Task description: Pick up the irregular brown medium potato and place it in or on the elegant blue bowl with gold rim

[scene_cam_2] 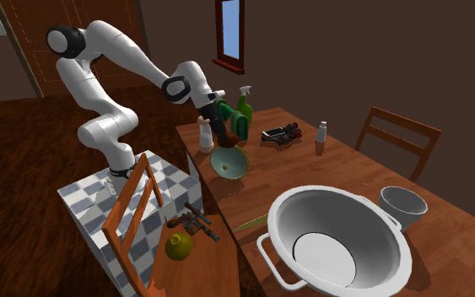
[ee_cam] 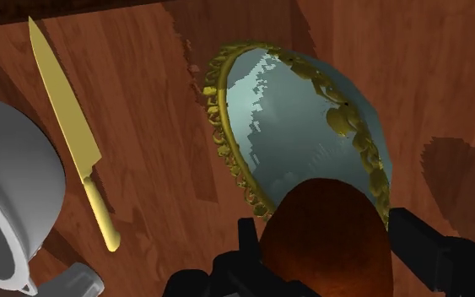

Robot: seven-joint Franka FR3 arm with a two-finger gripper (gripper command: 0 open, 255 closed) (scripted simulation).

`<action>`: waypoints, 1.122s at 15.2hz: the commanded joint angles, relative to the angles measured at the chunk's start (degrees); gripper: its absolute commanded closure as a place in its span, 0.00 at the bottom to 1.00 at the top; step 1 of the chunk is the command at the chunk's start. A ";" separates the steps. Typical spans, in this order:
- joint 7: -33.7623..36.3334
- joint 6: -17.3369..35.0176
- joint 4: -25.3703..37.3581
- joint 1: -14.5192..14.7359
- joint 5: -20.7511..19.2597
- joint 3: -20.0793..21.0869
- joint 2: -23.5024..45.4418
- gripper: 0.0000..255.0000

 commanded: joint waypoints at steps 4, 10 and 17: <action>0.01 -4.35 0.11 -0.04 0.16 0.28 0.46 0.00; -2.70 -11.88 1.01 4.14 4.12 -1.74 -6.02 0.00; -2.69 -11.88 1.01 4.15 4.11 -1.75 -6.02 0.00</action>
